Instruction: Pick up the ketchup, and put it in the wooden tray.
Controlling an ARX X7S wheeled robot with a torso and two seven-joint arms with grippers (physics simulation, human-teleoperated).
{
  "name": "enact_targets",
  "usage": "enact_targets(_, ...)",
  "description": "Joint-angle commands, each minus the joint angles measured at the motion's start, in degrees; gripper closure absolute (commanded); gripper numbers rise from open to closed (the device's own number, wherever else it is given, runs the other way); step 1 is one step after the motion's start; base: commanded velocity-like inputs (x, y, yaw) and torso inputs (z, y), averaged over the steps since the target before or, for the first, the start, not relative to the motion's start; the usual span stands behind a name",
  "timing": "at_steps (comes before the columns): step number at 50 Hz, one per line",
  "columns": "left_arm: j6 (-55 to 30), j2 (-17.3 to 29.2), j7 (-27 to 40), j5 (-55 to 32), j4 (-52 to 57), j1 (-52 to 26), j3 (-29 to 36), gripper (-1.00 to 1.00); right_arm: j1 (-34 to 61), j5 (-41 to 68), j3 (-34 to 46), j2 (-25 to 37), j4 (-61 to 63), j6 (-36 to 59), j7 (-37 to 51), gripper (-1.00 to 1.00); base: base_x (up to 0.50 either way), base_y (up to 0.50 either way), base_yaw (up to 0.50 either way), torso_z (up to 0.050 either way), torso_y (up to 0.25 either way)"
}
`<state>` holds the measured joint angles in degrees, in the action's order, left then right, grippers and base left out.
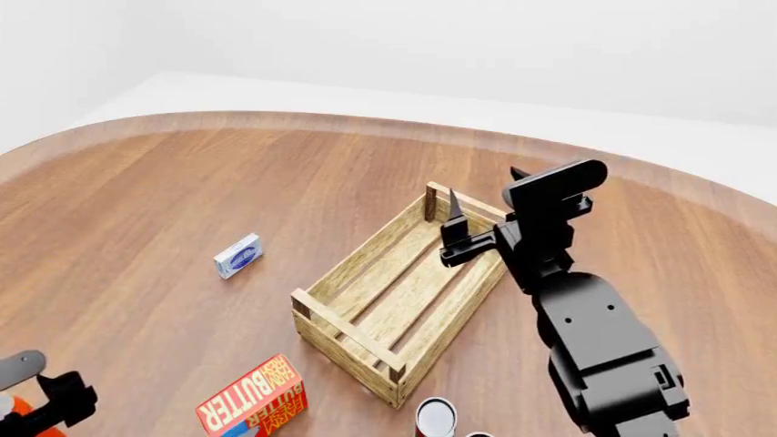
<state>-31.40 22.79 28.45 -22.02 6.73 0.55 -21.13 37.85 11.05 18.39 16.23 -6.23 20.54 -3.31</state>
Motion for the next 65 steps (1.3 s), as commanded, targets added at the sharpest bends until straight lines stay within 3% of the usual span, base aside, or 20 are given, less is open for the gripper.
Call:
enact_targets(1, 2.4, -0.7, 0.2, 0.7, -5.8, -2.3, -0.1, -1.00, 0.0, 0.2, 0.1, 0.2, 0.2, 0.1, 0.2, -1.00, 0.00, 0.00, 0.00, 0.000, 0.000)
enact_targets(49, 10.7, -1.1, -0.4, 4.3, -26.2, -14.4, 3.0, -1.00, -0.4, 1.2, -0.1, 1.1, 0.6, 0.2, 1.4, -1.00, 0.00, 0.00, 0.00, 0.000, 0.000)
enact_targets(50, 11.1, -1.1, -0.4, 4.4, -27.0, -14.7, 3.0, 1.00, -0.5, 1.2, -0.2, 1.2, 0.7, 0.2, 1.5, -1.00, 0.00, 0.00, 0.00, 0.000, 0.000)
enact_targets(65, 13.8, -1.1, -1.0, 4.4, -29.3, -15.9, 2.8, 1.00, -0.4, 1.4, -0.2, 1.3, 0.6, 0.2, 1.9, -1.00, 0.00, 0.00, 0.00, 0.000, 0.000)
